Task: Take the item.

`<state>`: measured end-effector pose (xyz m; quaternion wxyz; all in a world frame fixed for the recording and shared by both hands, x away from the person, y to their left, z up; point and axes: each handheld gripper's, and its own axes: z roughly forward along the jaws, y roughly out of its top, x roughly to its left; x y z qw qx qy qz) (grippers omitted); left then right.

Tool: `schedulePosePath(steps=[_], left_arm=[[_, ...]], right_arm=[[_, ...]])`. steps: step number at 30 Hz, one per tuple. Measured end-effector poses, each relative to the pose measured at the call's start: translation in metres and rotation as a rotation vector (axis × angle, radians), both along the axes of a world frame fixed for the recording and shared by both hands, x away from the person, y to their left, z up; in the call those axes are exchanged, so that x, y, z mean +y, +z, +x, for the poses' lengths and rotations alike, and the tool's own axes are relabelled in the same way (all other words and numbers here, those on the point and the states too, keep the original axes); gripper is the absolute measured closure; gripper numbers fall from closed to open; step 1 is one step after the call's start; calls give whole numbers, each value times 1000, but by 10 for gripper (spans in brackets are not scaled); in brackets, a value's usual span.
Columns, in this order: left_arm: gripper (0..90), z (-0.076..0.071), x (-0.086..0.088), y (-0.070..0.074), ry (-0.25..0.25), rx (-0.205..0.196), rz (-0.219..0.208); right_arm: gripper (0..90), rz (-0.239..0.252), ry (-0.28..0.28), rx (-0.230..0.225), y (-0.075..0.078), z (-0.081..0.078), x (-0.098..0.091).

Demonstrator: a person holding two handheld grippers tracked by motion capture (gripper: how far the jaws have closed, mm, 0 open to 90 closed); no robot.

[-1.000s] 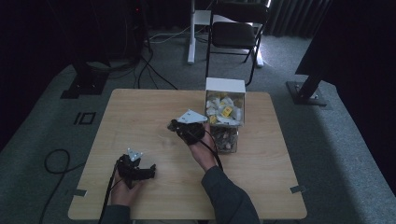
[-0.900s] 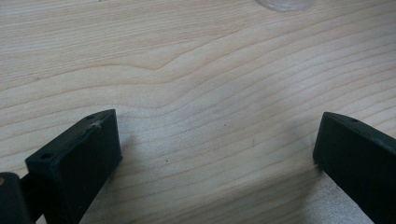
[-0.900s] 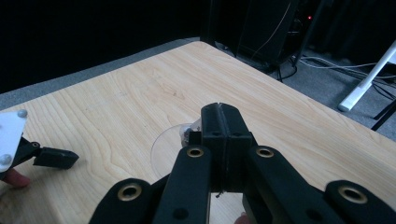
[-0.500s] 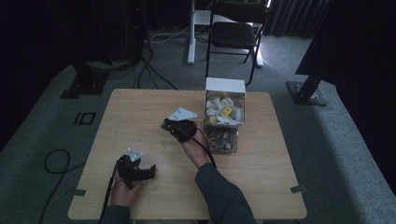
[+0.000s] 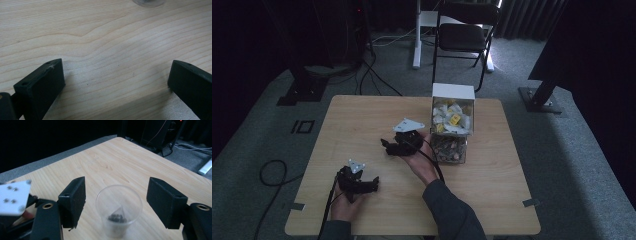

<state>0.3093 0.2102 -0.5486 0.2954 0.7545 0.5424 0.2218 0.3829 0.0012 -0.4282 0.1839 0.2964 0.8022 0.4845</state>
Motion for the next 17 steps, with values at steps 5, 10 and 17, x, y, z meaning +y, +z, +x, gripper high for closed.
schedulePosePath(steps=[5,10,17], left_arm=[[12,0,0,0,0,-1,0],[12,0,0,0,0,0,0],[12,0,0,0,-1,1,0]], right_arm=[[312,-21,14,-14,-4,-15,-8],[323,-25,16,-18,-8,-26,-18],[326,-28,18,-33,-9,-35,-28]])
